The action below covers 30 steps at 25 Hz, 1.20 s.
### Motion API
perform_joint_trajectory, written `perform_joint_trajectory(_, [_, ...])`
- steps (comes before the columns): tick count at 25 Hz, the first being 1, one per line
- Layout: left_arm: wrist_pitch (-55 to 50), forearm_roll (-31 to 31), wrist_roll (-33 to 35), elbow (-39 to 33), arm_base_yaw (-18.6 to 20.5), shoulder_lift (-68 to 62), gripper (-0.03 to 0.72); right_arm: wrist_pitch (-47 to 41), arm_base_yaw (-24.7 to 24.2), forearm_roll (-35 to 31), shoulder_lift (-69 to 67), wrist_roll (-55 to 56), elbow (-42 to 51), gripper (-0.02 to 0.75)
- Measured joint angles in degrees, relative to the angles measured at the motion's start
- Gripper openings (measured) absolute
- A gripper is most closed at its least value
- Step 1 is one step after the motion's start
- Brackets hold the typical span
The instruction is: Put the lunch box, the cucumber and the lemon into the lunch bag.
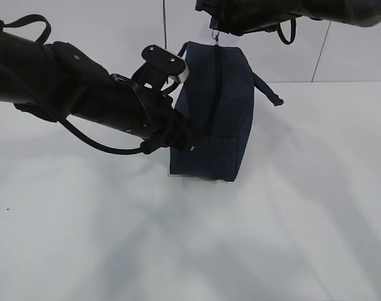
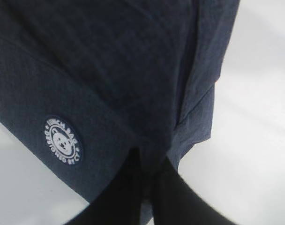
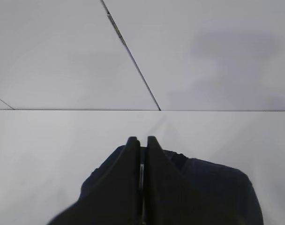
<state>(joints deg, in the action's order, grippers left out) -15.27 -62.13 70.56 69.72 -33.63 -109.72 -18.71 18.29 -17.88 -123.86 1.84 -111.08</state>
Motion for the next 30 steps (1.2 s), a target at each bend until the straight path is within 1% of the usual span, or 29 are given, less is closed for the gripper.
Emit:
perform_joint_trajectory(4, [-0.3,0.0,0.0,0.0,0.0,0.0,0.002,-2.0,-1.0,-0.1,-2.8,0.0,-4.1,0.0])
perform_joint_trajectory(7, [-0.6,0.0,0.0,0.0,0.0,0.0,0.002,-2.4,-1.5,-0.1,-4.0,0.0,-5.5,0.0])
perform_joint_trajectory(14, [-2.1,0.0,0.0,0.0,0.0,0.0,0.001,-2.8,-1.6,-0.1,-7.0,0.0,-9.9,0.0])
perform_joint_trajectory(19, [-4.3,0.0,0.0,-0.2,0.0,0.0,0.001,-2.9,-1.6,1.5,-8.2,-2.2,-10.6,0.0])
perform_joint_trajectory(24, [-5.4,0.0,0.2,-2.6,0.0,0.0,0.001,-3.1,-1.6,4.2,-8.3,-2.7,-10.8,0.0])
perform_joint_trajectory(30, [-7.1,0.0,0.2,-2.9,0.0,0.1,0.001,-3.5,-1.6,4.5,-8.6,-3.1,-10.8,0.0])
